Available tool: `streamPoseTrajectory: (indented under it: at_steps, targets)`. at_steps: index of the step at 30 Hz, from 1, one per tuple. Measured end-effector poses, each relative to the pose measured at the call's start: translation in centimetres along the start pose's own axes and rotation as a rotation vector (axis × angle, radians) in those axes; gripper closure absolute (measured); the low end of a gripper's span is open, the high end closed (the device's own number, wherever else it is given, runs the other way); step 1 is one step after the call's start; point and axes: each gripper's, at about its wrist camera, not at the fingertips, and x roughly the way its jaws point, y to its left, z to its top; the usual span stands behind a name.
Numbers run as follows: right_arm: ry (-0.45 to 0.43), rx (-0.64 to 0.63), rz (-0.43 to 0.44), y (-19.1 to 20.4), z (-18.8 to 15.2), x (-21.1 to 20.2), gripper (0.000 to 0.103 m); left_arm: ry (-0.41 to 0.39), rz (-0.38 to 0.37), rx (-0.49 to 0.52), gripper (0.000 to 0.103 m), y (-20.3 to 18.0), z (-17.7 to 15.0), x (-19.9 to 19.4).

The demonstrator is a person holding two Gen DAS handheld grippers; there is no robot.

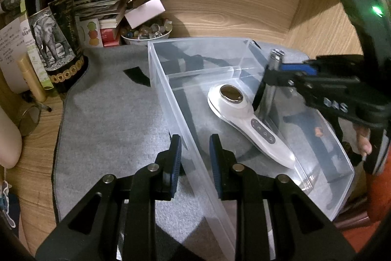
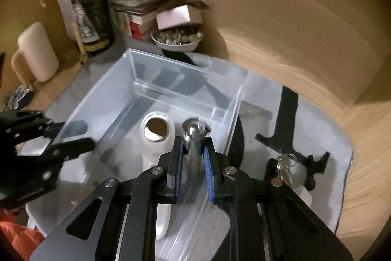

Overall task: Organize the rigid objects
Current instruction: 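Carry the silver cylinder into the box beside the white device and release, then grasp the black-and-gold bar with the right gripper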

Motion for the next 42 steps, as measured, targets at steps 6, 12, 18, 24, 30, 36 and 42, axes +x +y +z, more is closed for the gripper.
streamPoseTrajectory:
  at_steps: [6,12,18,24,30,36,42]
  targets:
    - [0.031,-0.008,-0.01,0.2,1.0,1.6,0.076,-0.003,-0.003,-0.008,0.078,0.0,0.0,0.0]
    - [-0.034,-0.03,-0.03,0.9,1.0,0.2,0.05,-0.003,0.0,-0.004,0.078,0.0,0.0,0.0]
    - [-0.129,-0.045,-0.084,1.2,0.5,-2.9,0.027,-0.002,0.0,-0.004,0.078,0.1,0.0,0.0]
    - [-0.188,-0.008,-0.141,-0.1,-0.1,-5.4,0.019,-0.003,0.0,-0.005,0.078,0.1,0.1,0.1]
    - [-0.188,0.114,-0.227,-4.2,-1.8,-7.1,0.018,-0.003,-0.002,0.0,0.078,0.1,0.0,0.1]
    - [-0.089,0.254,-0.289,-8.9,-4.6,-6.2,0.018,-0.003,-0.003,-0.001,0.078,0.0,0.1,0.1]
    - [0.047,0.355,-0.259,-10.9,-8.2,-3.0,0.018,-0.003,-0.004,-0.004,0.078,0.0,0.1,0.1]
